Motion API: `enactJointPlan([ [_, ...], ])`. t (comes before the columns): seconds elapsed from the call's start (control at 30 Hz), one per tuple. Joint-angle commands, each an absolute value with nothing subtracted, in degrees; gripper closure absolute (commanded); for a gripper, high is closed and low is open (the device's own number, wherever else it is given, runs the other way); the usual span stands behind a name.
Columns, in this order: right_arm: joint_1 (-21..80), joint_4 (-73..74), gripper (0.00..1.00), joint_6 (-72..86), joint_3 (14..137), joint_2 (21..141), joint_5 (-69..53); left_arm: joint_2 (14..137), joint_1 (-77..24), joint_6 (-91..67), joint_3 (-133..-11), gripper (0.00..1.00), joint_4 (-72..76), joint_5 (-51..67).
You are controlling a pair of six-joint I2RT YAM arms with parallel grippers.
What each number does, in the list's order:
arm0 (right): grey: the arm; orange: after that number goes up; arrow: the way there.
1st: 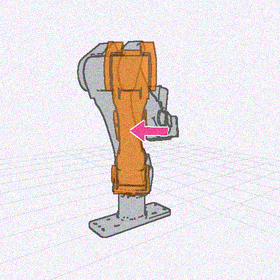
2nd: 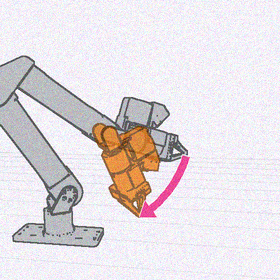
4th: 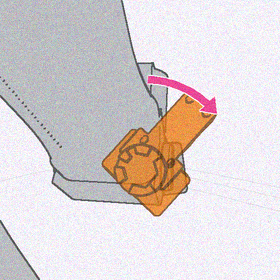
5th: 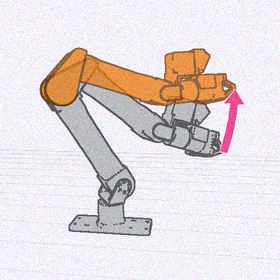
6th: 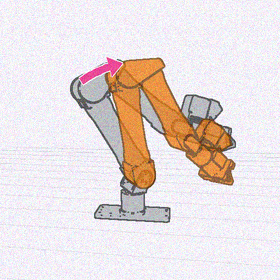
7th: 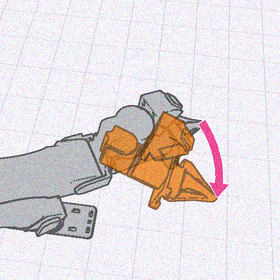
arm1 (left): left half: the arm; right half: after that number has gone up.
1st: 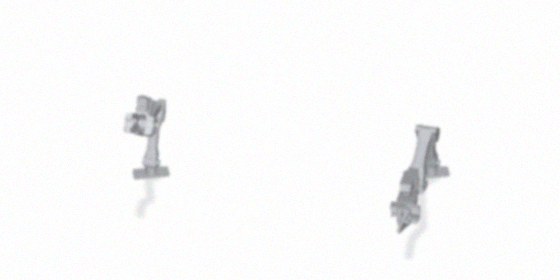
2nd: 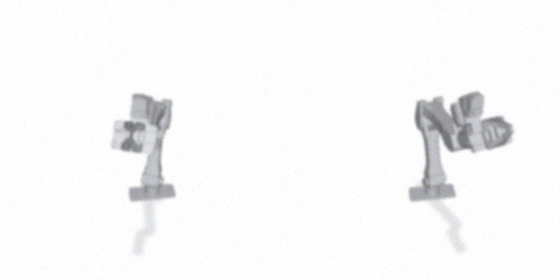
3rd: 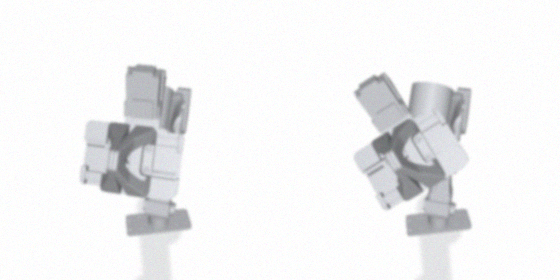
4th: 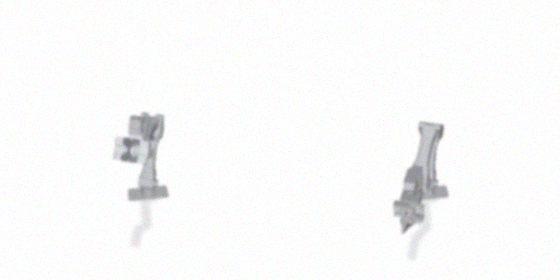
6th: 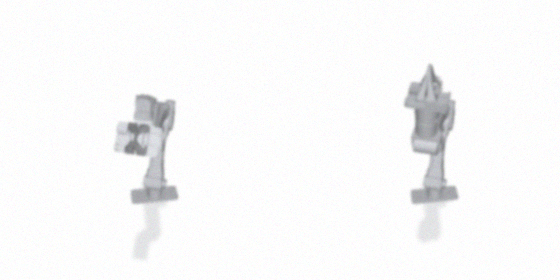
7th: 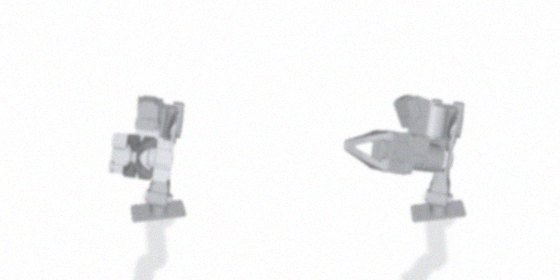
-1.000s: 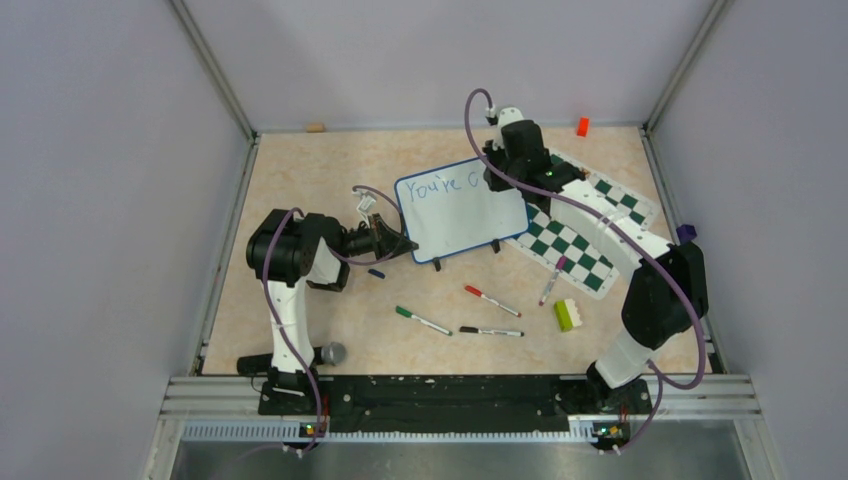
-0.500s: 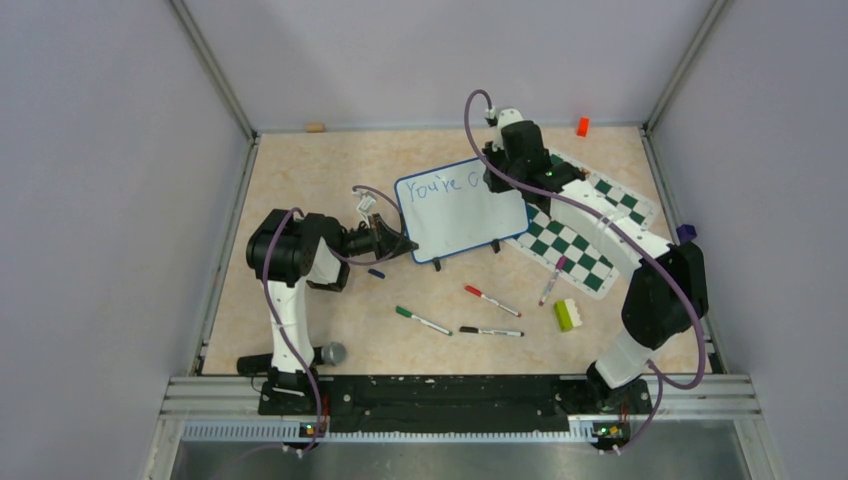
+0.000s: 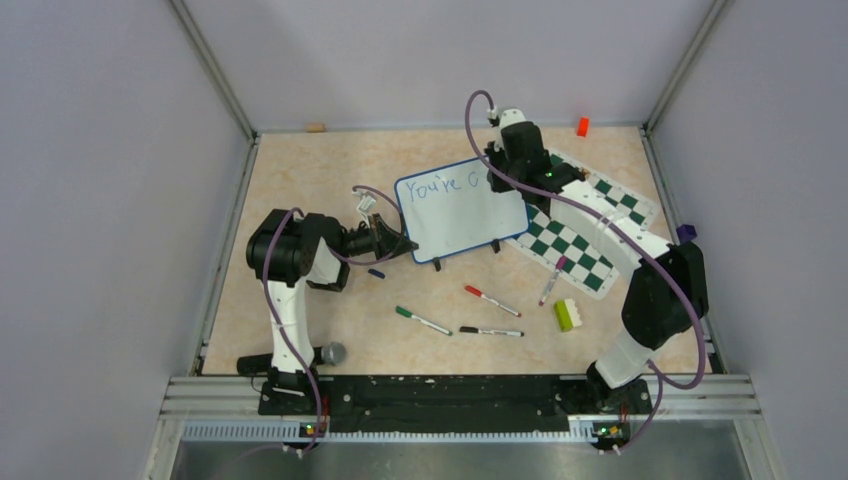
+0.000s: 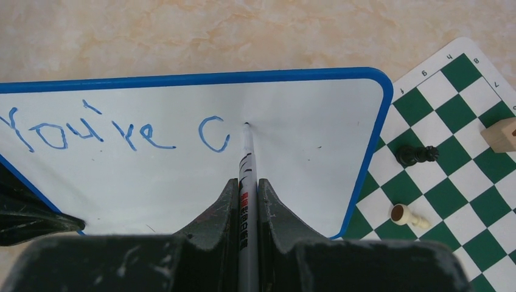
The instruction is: Write a sentence on the whiteboard
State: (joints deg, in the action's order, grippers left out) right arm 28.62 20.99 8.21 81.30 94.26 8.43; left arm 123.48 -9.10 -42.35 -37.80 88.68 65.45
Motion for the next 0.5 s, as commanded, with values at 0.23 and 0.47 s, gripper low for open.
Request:
enactJointPlan([
  [0.23, 28.04, 18.41, 1.0, 9.06, 83.08, 95.15, 8.86, 121.73, -9.4, -41.45, -37.23, 0.95, 92.81, 69.01],
  [0.47, 28.05, 18.64, 1.0, 8.24, 82.79, 95.43, 5.75, 121.86, -9.4, -41.36, -37.3, 0.95, 92.81, 69.07],
])
